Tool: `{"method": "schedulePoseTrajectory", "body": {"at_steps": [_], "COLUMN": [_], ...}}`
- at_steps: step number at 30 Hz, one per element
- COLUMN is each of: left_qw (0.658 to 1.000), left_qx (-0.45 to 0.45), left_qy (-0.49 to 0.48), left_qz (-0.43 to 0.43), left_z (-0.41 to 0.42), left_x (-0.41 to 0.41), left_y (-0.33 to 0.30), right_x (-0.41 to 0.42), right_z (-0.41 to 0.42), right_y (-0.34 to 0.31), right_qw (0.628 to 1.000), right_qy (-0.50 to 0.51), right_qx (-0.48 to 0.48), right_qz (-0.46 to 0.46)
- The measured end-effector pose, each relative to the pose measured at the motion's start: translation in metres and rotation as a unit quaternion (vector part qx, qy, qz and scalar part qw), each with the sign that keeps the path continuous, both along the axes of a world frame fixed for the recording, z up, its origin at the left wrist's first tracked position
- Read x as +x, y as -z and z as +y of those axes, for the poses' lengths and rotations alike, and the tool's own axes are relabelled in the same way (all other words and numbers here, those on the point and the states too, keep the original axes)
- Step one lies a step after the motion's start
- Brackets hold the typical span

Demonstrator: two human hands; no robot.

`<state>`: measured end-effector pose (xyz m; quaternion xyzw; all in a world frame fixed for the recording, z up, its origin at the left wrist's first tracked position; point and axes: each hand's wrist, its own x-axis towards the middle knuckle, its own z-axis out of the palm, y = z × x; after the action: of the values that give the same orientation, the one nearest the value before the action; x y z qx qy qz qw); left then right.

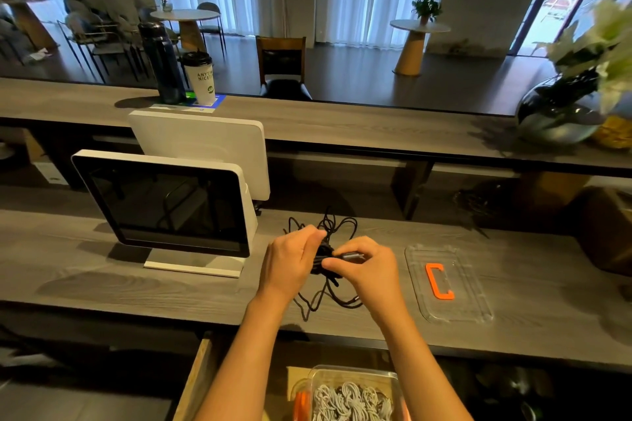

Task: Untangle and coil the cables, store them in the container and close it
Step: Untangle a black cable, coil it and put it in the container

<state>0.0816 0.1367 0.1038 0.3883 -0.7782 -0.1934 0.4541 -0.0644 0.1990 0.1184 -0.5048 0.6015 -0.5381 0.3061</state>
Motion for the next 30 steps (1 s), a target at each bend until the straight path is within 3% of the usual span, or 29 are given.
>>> {"method": "schedulePoseTrajectory", "body": {"at_steps": [3, 6, 8, 10, 13, 15, 18, 20, 23, 26, 28, 30], "left_qw": [0.998, 0.997, 0.998, 0.989, 0.915, 0.860, 0.843, 0.840, 0.798, 0.772, 0.753, 0.724], "left_qx": [-0.052, -0.060, -0.002, 0.132, 0.391, 0.483, 0.488, 0.493, 0.527, 0.532, 0.534, 0.536], "left_qy": [0.020, 0.019, 0.022, 0.018, 0.064, 0.151, 0.188, 0.153, 0.099, 0.039, 0.004, -0.015], "left_qz": [0.035, 0.047, 0.056, 0.067, 0.071, 0.071, 0.129, 0.170, 0.276, 0.345, 0.386, 0.434], "left_z": [0.001, 0.003, 0.006, 0.007, 0.007, 0.011, 0.015, 0.014, 0.014, 0.016, 0.018, 0.020], "left_x": [-0.001, -0.002, -0.002, -0.003, -0.001, 0.000, 0.000, -0.004, -0.011, -0.018, -0.022, -0.025], "left_y": [0.008, 0.009, 0.000, -0.015, -0.035, -0.040, -0.039, -0.041, -0.041, -0.040, -0.041, -0.042], "right_x": [0.001, -0.003, -0.007, -0.013, -0.019, -0.021, -0.023, -0.023, -0.024, -0.017, -0.006, 0.003], "right_z": [-0.001, 0.001, 0.003, 0.003, 0.004, 0.005, 0.004, 0.002, 0.001, 0.004, 0.007, 0.008], "right_y": [0.007, 0.011, 0.012, 0.014, 0.015, 0.014, 0.014, 0.016, 0.019, 0.014, 0.008, 0.003], "right_qw": [0.995, 0.998, 0.998, 0.989, 0.969, 0.961, 0.956, 0.949, 0.941, 0.965, 0.992, 0.989], "right_qy": [-0.002, -0.022, -0.021, -0.028, -0.054, -0.060, -0.069, -0.062, -0.014, -0.028, -0.022, -0.001], "right_qx": [0.025, -0.015, -0.057, -0.111, -0.164, -0.180, -0.184, -0.182, -0.173, -0.152, -0.115, -0.074], "right_qz": [-0.092, -0.054, 0.023, 0.097, 0.177, 0.204, 0.217, 0.250, 0.289, 0.211, 0.054, -0.124]}}
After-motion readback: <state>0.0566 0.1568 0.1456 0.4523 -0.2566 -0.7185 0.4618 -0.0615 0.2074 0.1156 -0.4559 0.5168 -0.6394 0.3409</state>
